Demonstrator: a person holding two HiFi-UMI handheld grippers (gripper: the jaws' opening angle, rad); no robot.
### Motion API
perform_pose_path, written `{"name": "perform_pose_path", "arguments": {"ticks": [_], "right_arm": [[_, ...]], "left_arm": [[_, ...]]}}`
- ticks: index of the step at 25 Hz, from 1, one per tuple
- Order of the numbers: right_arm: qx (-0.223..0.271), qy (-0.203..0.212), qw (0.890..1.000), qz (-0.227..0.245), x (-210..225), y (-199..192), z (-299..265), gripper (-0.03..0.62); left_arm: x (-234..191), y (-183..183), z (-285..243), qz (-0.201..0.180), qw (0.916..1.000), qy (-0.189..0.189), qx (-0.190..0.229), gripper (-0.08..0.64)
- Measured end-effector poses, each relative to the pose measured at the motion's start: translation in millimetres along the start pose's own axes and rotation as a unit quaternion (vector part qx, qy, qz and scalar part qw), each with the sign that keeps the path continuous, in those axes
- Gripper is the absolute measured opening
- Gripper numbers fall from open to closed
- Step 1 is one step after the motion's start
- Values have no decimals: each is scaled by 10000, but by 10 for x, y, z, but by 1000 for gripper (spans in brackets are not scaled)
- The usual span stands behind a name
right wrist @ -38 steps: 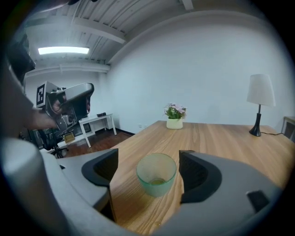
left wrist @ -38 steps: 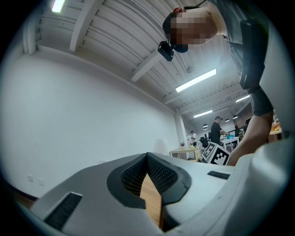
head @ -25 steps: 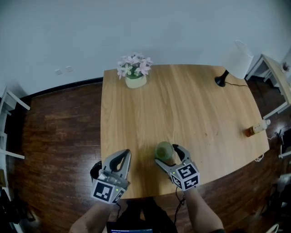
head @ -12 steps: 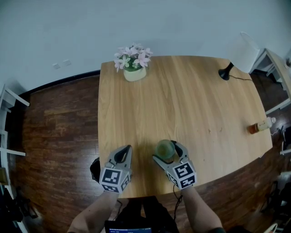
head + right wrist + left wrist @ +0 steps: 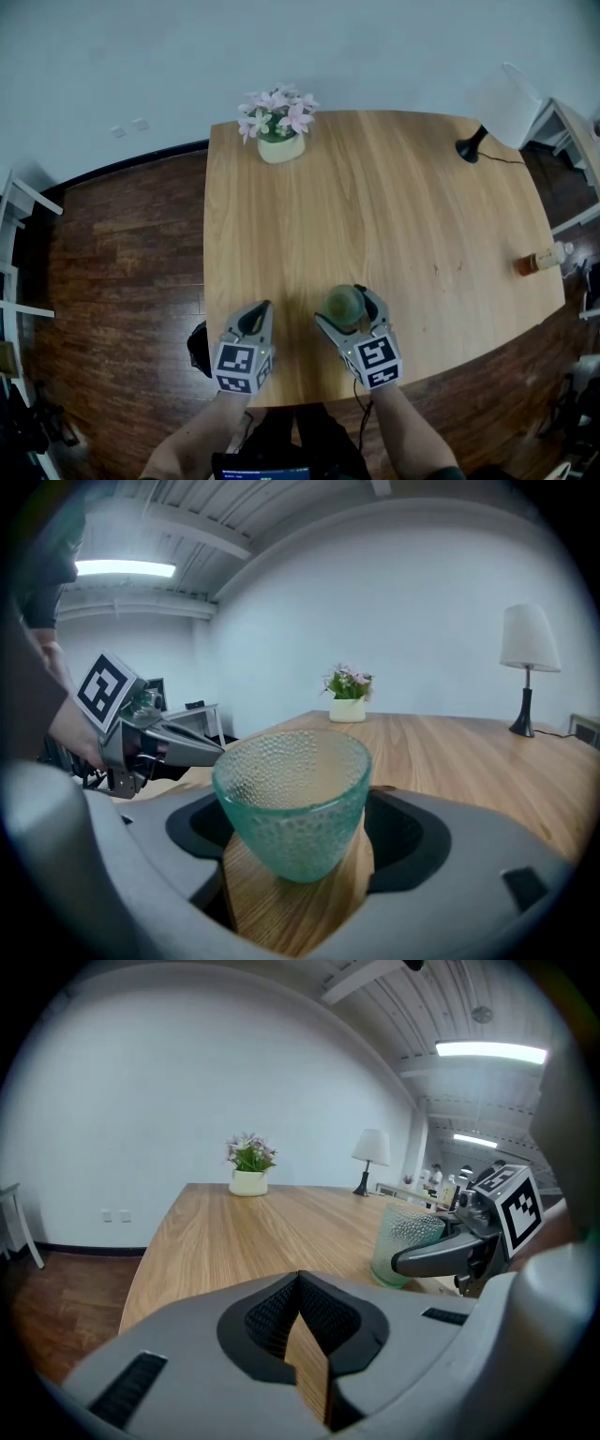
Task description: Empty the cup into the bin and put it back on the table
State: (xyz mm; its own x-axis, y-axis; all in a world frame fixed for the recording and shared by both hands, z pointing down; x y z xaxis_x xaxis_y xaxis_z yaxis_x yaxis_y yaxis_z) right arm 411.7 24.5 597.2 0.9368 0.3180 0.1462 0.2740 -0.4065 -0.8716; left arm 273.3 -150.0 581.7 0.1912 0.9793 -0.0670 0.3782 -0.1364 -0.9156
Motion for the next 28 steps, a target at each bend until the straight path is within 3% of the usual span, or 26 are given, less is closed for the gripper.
{"name": "perform_pose_path", "arguments": {"ticks": [5, 14, 21, 28], "right_arm": [[124, -23, 9999, -24, -7, -23, -17, 423], [317, -81, 9993, 173, -23, 64, -40, 402], [493, 40, 9981, 374, -91, 218, 57, 396], [759, 271, 9954, 517, -296, 599, 288, 396]], "left_arm": [[-9, -55, 4, 83, 9999, 80, -123, 2], [14, -61, 99, 93, 9999, -16, 44, 2], [-88, 62, 300, -61, 9989, 301, 348, 2], [-124, 377, 643, -79, 9952, 320, 925, 2]]}}
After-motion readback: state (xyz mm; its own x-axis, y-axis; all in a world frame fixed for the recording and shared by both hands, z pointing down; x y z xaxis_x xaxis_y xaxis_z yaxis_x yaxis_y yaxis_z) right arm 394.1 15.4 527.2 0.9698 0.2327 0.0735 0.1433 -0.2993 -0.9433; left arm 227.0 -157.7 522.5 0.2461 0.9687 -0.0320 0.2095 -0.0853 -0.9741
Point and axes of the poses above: the fingertips, and each gripper's own axes: z backward along the fingers, x to its right, y out of its top, the point moved 10 cm from there along z, backward along the fingers, and after that the axes turned 4 degrees about -z, right-handed, at the moved point
